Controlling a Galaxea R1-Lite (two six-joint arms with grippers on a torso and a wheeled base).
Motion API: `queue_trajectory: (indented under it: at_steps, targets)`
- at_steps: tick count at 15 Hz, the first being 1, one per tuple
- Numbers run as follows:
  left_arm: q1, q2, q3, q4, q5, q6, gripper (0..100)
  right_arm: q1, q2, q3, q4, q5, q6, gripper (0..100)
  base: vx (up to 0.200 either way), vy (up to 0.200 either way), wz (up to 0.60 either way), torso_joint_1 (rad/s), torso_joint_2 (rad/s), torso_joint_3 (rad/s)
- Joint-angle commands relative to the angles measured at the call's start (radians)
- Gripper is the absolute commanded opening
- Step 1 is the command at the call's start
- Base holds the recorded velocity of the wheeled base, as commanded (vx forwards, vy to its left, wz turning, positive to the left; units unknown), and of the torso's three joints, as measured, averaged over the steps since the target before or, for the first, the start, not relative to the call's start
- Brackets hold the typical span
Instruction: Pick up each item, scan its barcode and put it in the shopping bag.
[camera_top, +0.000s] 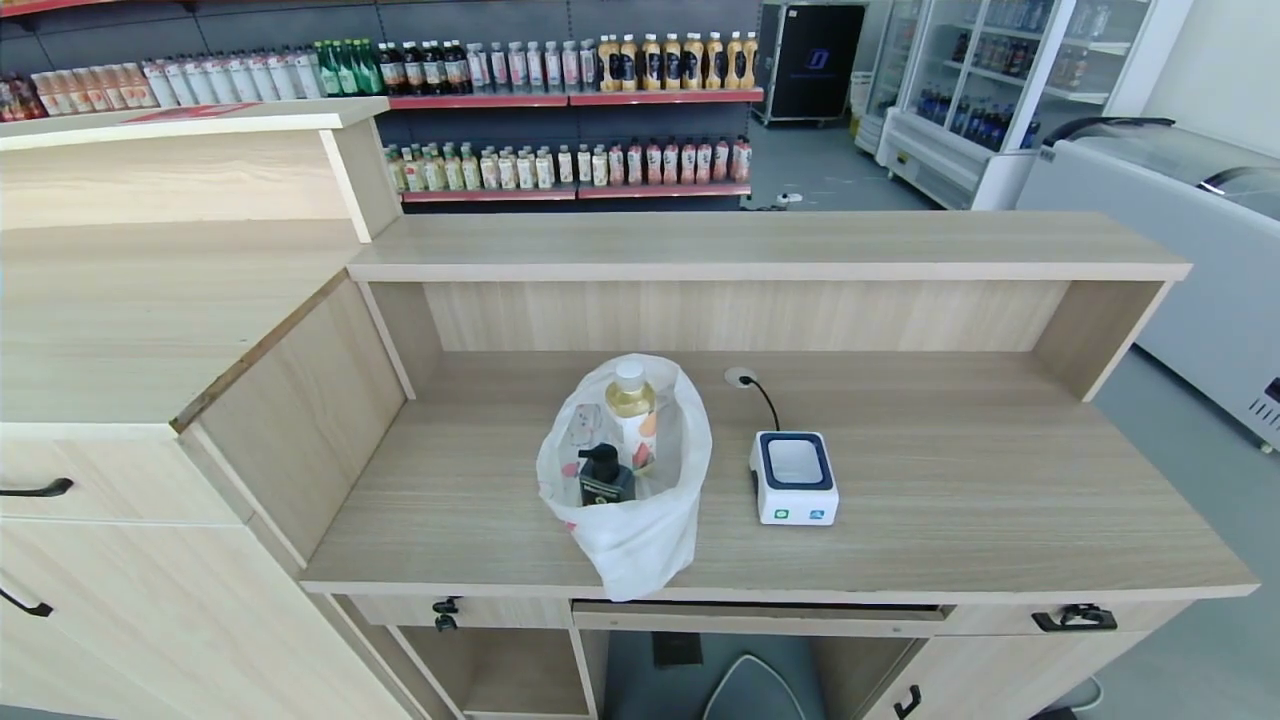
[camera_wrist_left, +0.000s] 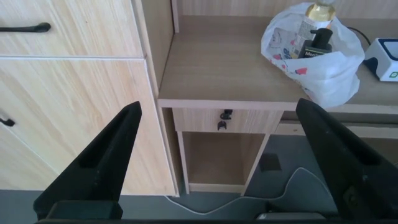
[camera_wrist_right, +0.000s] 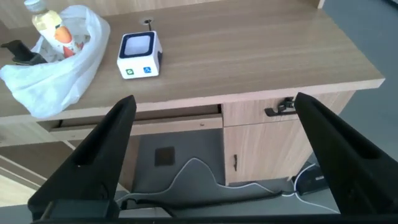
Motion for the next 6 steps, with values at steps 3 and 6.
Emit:
queue_trajectory:
  at_steps: [3,6]
  targets:
    - [0.000,0.000,0.000,0.000,0.000,0.000,100,0.001,-0.006,0.000,0.001,-0.003,0.004,100,0.000,0.000,0.00,0.000,0.00,0.000]
    - [0.000,0.000,0.000,0.000,0.000,0.000,100,0.001,-0.006,0.000,0.003,-0.003,0.005,100,0.000,0.000,0.00,0.000,0.00,0.000]
